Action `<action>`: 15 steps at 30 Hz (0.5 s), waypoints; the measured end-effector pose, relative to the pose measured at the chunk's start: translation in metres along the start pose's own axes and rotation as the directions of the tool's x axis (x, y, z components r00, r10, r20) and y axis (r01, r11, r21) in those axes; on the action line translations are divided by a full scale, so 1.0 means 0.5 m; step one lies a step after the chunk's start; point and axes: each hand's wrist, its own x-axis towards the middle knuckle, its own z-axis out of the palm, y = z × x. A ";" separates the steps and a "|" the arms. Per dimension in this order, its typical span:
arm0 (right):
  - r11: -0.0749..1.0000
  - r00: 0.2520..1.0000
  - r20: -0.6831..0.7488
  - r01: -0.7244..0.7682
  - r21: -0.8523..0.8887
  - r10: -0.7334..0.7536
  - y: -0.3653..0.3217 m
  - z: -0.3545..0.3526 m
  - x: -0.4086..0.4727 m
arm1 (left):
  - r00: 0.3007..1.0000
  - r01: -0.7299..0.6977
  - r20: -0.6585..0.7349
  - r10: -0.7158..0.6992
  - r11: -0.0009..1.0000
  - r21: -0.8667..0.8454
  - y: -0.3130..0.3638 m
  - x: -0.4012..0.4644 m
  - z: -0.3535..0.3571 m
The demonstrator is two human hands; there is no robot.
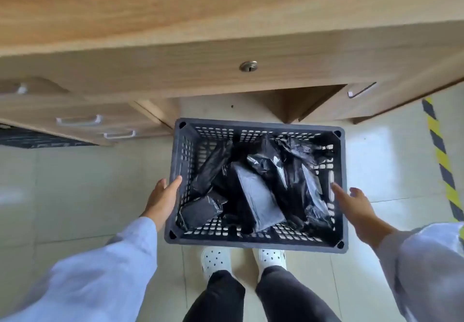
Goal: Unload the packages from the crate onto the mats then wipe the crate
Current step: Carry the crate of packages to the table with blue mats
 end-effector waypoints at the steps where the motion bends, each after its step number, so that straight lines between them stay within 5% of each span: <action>1: 1.000 1.000 -0.009 0.021 0.011 -0.021 0.002 0.013 0.021 | 1.000 -0.009 -0.026 0.009 1.000 -0.025 0.001 0.021 0.006; 6: 0.999 0.992 -0.127 0.001 0.037 0.003 -0.006 0.044 0.134 | 0.997 0.065 -0.025 -0.072 0.978 -0.197 0.021 0.100 0.038; 11: 0.962 0.992 -0.001 -0.122 0.243 0.126 -0.004 0.045 0.219 | 0.996 -0.006 -0.084 -0.027 0.929 -0.370 0.033 0.146 0.053; 15: 0.954 0.984 0.067 -0.176 0.243 0.165 -0.006 0.027 0.224 | 0.995 -0.036 -0.099 -0.003 0.920 -0.391 0.035 0.125 0.044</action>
